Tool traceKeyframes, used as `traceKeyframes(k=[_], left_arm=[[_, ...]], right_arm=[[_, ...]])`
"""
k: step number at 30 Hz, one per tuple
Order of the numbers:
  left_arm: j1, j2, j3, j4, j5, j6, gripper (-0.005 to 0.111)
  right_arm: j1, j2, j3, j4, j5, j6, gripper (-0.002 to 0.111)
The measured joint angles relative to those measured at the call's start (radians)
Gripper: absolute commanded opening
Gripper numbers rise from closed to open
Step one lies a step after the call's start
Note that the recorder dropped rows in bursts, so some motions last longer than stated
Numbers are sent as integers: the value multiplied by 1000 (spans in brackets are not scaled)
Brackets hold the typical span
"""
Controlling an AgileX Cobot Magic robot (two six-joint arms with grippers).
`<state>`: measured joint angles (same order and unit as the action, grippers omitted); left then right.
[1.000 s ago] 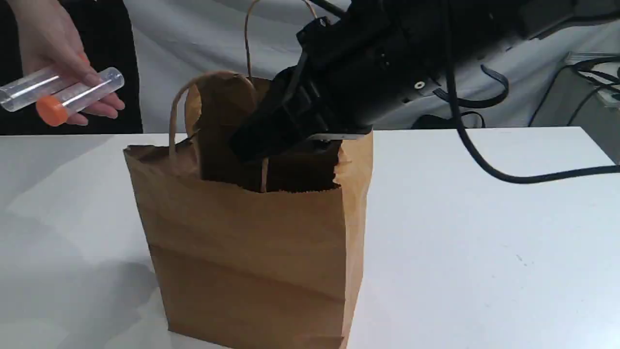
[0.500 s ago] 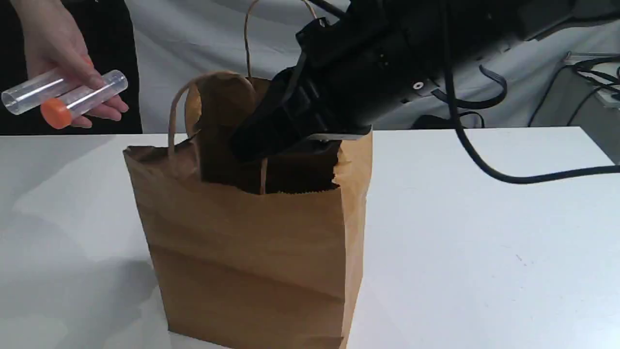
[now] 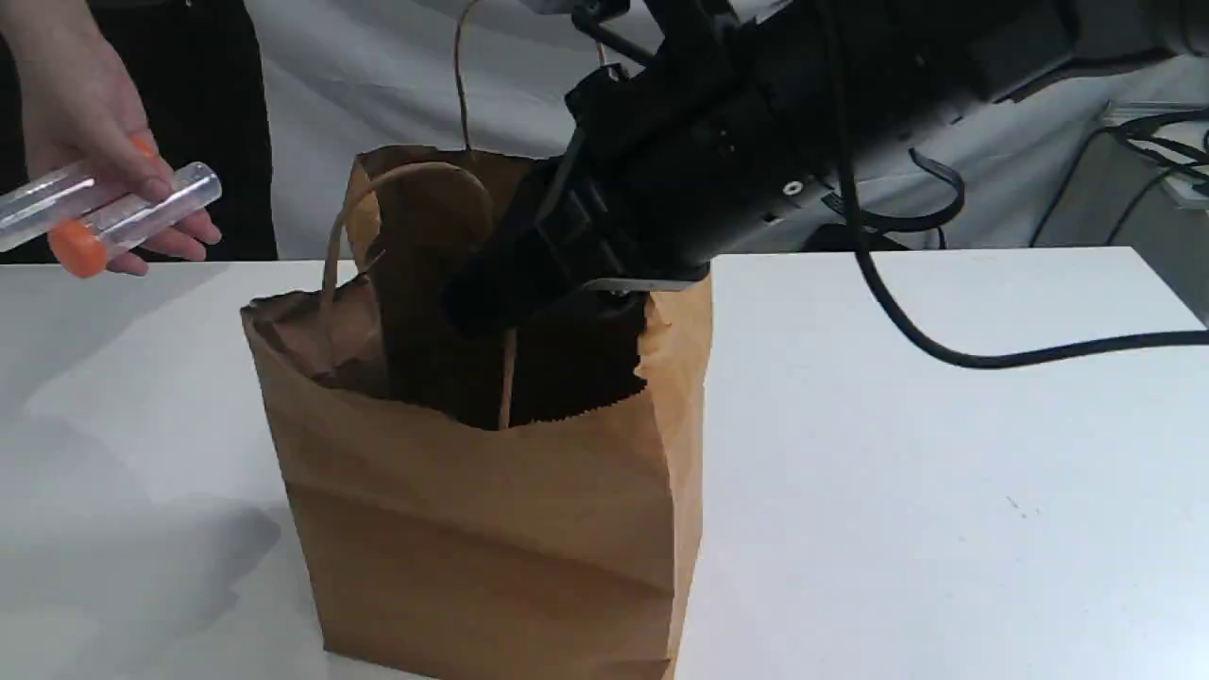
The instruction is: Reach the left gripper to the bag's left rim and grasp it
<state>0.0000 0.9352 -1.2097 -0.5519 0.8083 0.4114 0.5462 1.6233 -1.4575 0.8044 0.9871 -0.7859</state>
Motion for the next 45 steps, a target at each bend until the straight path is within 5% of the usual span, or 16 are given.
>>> traceKeyframes(k=[7, 13, 26, 38, 45], left_arm=[[0, 427, -365, -40, 354, 87, 0], [0, 690, -538, -63, 402, 148, 7], [-6, 916, -616, -215, 412, 266, 47], [-138, 954, -616, -104, 412, 321, 49], [-156, 995, -616, -62, 415, 323, 49]], right_arm=[[0, 0, 0, 0, 0, 0, 0], [0, 0, 0, 0, 0, 0, 0], [0, 0, 0, 0, 0, 2, 0], [0, 0, 0, 0, 0, 2, 0], [0, 0, 0, 0, 0, 2, 0]])
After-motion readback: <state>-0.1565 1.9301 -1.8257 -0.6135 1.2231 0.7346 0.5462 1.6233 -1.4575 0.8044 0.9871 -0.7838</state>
